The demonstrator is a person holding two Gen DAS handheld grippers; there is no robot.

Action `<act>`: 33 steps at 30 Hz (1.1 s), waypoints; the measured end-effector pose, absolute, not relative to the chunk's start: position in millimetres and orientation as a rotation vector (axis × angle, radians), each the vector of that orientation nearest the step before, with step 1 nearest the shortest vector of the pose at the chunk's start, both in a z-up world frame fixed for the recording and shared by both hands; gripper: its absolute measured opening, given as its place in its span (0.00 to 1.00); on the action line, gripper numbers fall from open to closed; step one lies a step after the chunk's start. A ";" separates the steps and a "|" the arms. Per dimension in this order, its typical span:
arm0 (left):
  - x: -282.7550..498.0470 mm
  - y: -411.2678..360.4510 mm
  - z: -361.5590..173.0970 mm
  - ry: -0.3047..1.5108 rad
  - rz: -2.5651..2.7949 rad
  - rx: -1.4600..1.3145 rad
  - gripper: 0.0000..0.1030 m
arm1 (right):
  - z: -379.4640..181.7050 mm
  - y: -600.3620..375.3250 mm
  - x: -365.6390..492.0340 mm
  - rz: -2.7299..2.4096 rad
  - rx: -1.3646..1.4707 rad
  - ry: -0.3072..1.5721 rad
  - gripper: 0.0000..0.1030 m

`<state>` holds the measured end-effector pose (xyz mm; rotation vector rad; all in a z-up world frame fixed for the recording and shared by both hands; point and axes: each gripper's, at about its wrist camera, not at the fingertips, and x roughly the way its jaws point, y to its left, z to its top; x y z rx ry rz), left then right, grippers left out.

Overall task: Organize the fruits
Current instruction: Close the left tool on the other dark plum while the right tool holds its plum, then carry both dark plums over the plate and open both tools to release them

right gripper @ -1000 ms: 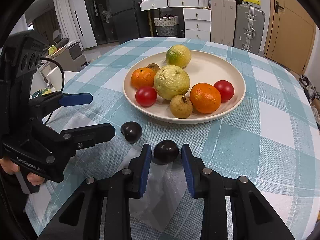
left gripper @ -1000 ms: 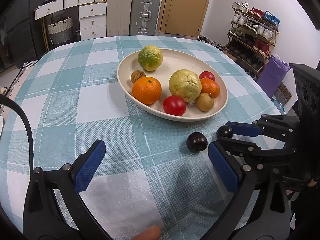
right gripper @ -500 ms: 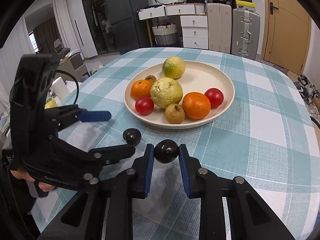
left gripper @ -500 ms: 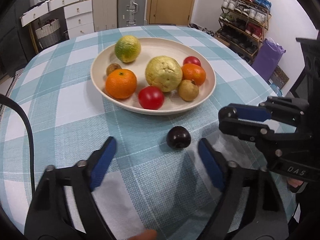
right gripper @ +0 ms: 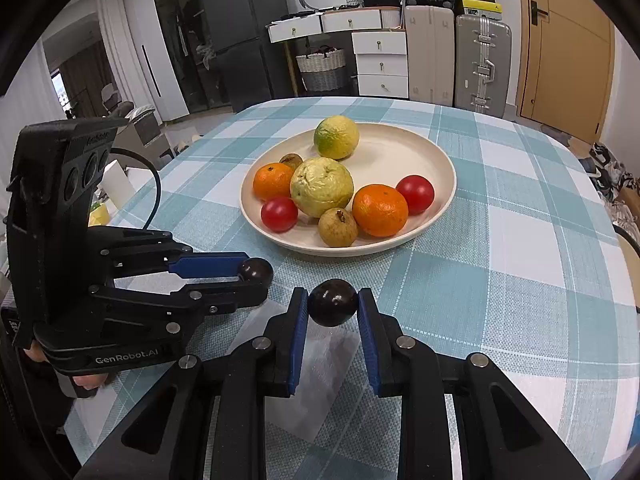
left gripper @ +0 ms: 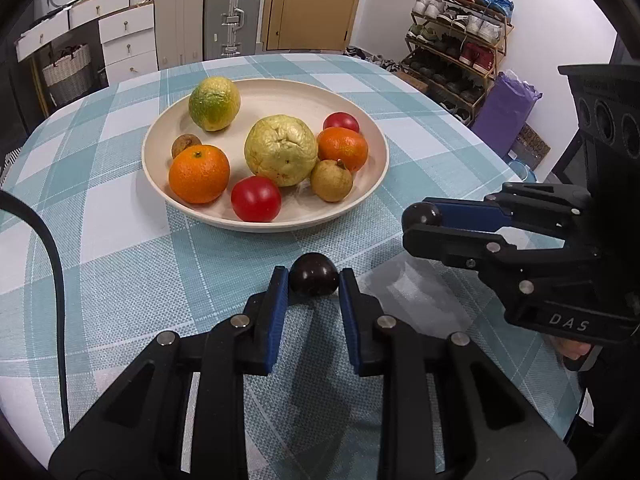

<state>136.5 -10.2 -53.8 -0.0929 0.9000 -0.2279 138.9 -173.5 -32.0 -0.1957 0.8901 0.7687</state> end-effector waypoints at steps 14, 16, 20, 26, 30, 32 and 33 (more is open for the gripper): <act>120.9 7.1 -19.6 0.772 -0.201 -0.128 0.22 | -13.2 -179.4 141.0 0.759 -0.151 0.836 0.25; 119.8 11.9 -14.8 0.756 -0.192 -0.135 0.22 | -9.1 -179.5 142.3 0.756 -0.144 0.825 0.25; 117.9 21.7 -5.6 0.724 -0.170 -0.152 0.22 | -3.1 -178.3 146.1 0.753 -0.137 0.806 0.25; 118.1 34.0 6.2 0.688 -0.144 -0.161 0.22 | 5.3 -176.7 153.6 0.748 -0.114 0.785 0.25; 121.1 37.9 14.2 0.668 -0.134 -0.161 0.22 | 10.6 -176.9 159.8 0.743 -0.097 0.771 0.25; 123.3 39.1 18.0 0.657 -0.130 -0.157 0.22 | 13.1 -176.6 163.8 0.740 -0.091 0.766 0.25; 124.4 39.7 19.6 0.652 -0.127 -0.156 0.22 | 14.3 -176.7 165.6 0.737 -0.087 0.762 0.25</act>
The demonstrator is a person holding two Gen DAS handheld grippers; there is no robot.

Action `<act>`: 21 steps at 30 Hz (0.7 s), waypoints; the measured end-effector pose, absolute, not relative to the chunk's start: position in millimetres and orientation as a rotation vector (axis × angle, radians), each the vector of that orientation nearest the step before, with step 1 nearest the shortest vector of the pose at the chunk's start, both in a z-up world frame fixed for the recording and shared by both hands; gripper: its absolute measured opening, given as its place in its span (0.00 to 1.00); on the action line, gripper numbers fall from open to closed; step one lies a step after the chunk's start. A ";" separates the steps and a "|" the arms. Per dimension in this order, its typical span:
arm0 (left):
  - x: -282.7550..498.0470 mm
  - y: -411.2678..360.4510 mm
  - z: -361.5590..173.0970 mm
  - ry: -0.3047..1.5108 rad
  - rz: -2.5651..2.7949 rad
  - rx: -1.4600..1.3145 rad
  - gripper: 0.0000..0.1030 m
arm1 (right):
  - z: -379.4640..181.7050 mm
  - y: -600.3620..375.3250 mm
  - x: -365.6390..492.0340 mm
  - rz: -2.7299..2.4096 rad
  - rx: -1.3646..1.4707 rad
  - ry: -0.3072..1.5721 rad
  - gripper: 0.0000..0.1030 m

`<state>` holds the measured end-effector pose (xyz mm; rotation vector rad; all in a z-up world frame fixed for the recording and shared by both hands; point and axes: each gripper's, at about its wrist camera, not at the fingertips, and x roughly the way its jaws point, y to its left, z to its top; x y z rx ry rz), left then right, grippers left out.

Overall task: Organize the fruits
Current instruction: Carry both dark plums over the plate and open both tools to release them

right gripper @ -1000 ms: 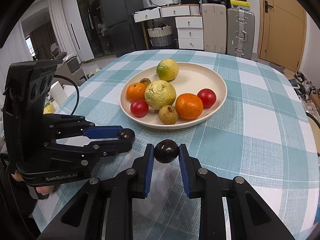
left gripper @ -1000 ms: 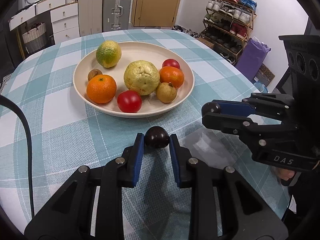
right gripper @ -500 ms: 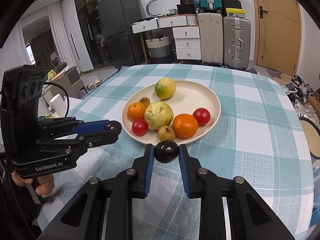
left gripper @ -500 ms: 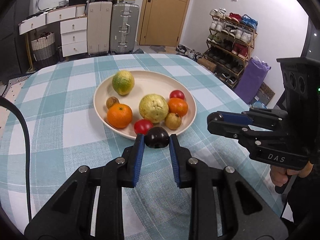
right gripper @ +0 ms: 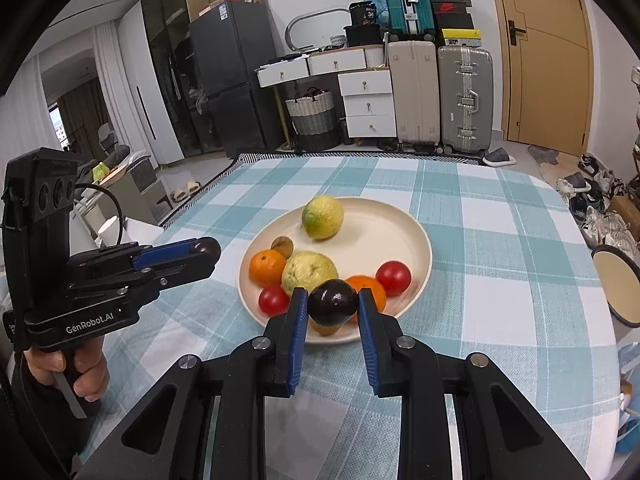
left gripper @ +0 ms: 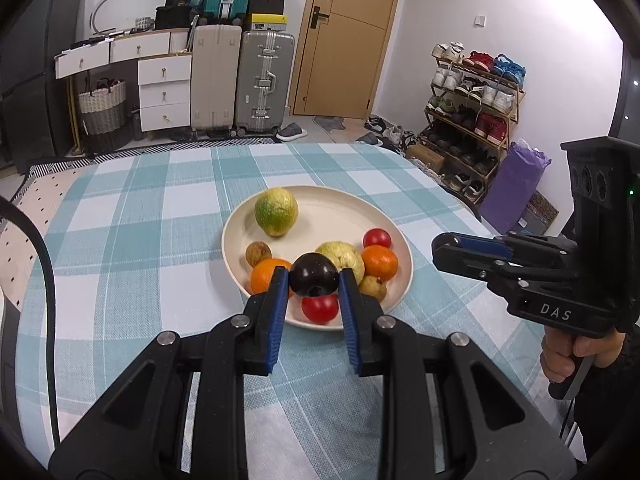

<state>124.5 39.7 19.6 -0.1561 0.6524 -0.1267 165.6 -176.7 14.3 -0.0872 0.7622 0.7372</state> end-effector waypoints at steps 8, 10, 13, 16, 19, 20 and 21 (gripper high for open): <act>135.8 41.3 27.9 0.633 -0.112 -0.147 0.22 | 20.2 -174.3 182.6 0.719 -0.055 0.740 0.25; 137.5 41.2 28.3 0.630 -0.110 -0.144 0.22 | 19.8 -173.4 187.2 0.716 -0.043 0.742 0.25; 143.1 42.0 28.8 0.624 -0.099 -0.139 0.22 | 18.4 -170.9 191.2 0.715 -0.040 0.742 0.25; 149.3 42.3 27.5 0.627 -0.091 -0.137 0.22 | 15.6 -169.5 195.3 0.713 -0.030 0.750 0.25; 156.5 41.9 24.1 0.630 -0.081 -0.131 0.22 | 13.1 -169.0 199.1 0.711 -0.020 0.752 0.25; 159.7 41.6 22.4 0.633 -0.077 -0.129 0.22 | 12.7 -168.5 200.3 0.710 -0.018 0.754 0.25; 162.3 41.3 20.8 0.636 -0.074 -0.128 0.22 | 11.6 -168.4 202.1 0.707 -0.015 0.757 0.25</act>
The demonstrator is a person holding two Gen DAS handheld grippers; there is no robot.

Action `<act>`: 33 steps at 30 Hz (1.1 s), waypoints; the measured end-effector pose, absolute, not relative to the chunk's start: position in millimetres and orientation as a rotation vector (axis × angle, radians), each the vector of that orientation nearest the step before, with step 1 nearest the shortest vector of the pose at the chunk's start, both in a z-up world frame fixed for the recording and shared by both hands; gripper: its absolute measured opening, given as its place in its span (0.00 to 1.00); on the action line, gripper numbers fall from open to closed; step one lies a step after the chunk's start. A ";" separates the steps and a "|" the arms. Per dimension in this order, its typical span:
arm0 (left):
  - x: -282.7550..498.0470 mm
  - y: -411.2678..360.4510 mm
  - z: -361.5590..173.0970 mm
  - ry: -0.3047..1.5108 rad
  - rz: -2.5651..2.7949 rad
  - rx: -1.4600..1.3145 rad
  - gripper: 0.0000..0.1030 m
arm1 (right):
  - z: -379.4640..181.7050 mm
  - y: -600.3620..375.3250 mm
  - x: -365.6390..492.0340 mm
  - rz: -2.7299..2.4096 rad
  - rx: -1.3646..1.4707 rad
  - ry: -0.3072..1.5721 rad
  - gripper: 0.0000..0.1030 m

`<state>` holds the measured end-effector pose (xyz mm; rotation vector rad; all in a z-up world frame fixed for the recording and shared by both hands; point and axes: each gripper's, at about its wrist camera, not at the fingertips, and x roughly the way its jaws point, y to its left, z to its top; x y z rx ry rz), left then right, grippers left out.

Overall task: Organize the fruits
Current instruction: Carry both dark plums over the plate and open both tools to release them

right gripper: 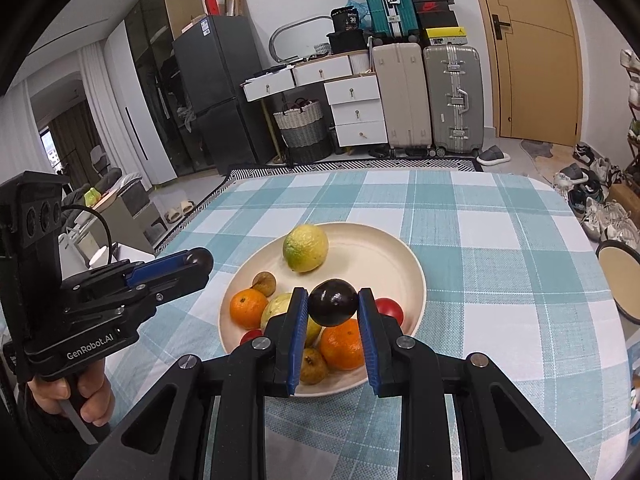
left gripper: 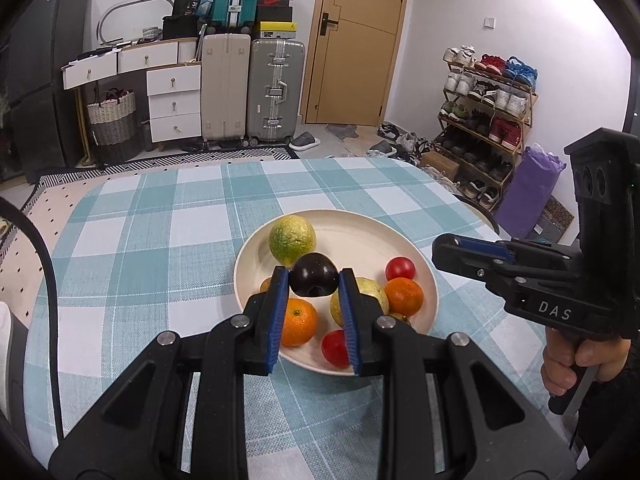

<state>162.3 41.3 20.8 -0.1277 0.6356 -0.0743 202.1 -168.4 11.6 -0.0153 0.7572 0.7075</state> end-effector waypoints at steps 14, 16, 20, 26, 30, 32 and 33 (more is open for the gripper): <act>195.6 37.7 -1.0 0.669 -0.071 -0.131 0.22 | -8.4 -161.5 218.3 0.697 0.006 0.809 0.25; 199.3 37.5 -3.3 0.670 -0.067 -0.130 0.22 | -10.6 -161.2 220.8 0.694 0.010 0.816 0.25; 206.3 36.0 -8.5 0.682 -0.059 -0.130 0.22 | -14.9 -159.9 224.7 0.691 0.010 0.824 0.25; 212.2 35.2 -17.1 0.698 -0.055 -0.124 0.22 | -19.1 -156.7 226.5 0.692 0.001 0.831 0.25; 213.3 34.9 -20.9 0.706 -0.052 -0.116 0.22 | -22.9 -153.4 227.7 0.693 -0.006 0.844 0.25; 213.2 35.6 -22.0 0.710 -0.053 -0.120 0.22 | -24.3 -151.7 226.6 0.701 -0.011 0.850 0.25; 213.0 36.2 -22.2 0.712 -0.054 -0.122 0.22 | -24.0 -151.4 225.4 0.699 -0.015 0.849 0.28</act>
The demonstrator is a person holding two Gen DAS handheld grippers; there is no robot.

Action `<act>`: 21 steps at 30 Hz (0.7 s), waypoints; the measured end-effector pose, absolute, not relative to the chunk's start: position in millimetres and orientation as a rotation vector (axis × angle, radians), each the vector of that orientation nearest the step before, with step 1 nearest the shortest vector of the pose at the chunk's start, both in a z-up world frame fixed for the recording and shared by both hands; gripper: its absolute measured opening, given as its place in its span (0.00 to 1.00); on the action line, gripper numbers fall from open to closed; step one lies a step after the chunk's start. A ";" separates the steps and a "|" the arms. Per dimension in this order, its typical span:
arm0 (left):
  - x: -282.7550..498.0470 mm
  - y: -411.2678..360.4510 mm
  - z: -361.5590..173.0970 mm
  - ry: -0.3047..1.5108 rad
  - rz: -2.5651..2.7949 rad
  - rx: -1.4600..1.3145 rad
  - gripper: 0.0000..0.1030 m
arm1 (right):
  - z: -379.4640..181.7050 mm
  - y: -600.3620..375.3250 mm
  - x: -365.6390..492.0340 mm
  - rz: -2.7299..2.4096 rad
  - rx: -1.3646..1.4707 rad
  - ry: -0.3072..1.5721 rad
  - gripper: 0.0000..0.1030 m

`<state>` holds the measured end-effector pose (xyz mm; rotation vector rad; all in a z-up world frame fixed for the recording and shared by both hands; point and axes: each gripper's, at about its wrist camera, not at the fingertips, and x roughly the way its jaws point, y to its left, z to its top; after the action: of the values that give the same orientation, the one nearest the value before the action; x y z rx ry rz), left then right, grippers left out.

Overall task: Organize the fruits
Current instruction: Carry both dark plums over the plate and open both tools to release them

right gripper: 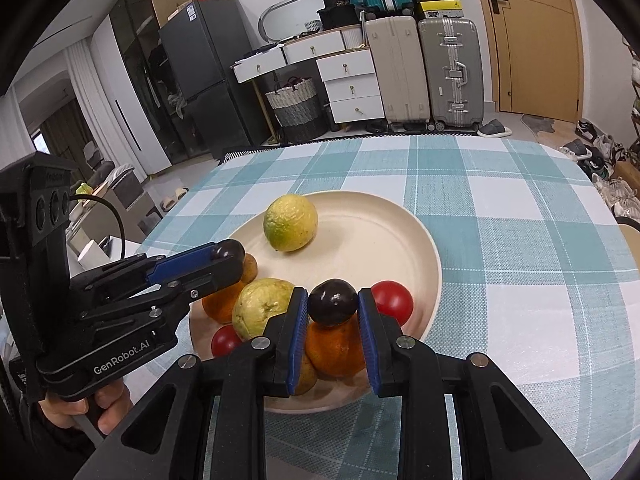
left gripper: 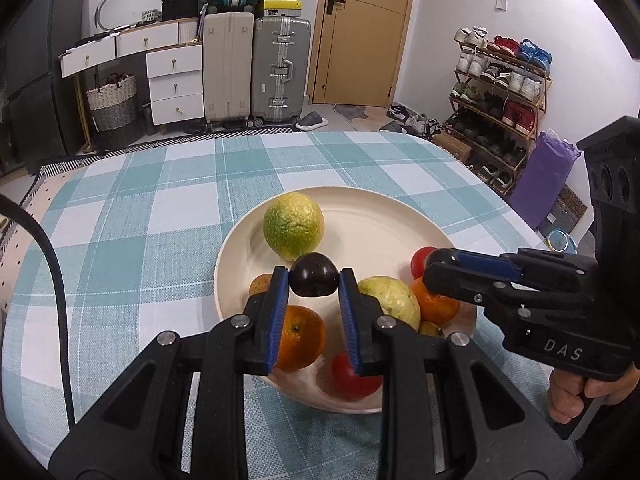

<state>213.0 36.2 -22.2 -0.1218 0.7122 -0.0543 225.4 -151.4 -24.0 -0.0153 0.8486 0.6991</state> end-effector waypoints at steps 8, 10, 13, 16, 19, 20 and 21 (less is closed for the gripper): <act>202.0 41.6 -15.6 0.696 -0.051 -0.131 0.34 | -13.9 -158.7 217.0 0.668 -0.026 0.799 0.48; 195.1 42.3 -13.1 0.685 -0.036 -0.122 0.49 | -10.8 -161.1 213.8 0.651 -0.040 0.786 0.51; 182.0 42.9 -7.3 0.661 -0.022 -0.112 0.71 | -7.4 -164.5 209.2 0.639 -0.052 0.774 0.68; 167.4 43.4 0.1 0.625 -0.014 -0.103 0.81 | -3.2 -168.9 203.1 0.640 -0.041 0.754 0.86; 154.0 42.4 5.8 0.612 -0.008 -0.085 0.86 | 0.5 -173.0 196.2 0.631 -0.038 0.735 0.97; 149.0 41.9 7.7 0.604 -0.005 -0.081 0.91 | 1.2 -174.1 194.5 0.634 -0.037 0.732 1.00; 144.6 41.3 9.3 0.595 -0.002 -0.077 0.95 | 2.2 -176.0 191.8 0.640 -0.035 0.726 1.00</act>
<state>144.6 41.3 9.3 -0.0767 0.5951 -0.0020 191.8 -176.0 2.2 -0.0353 0.7258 0.6401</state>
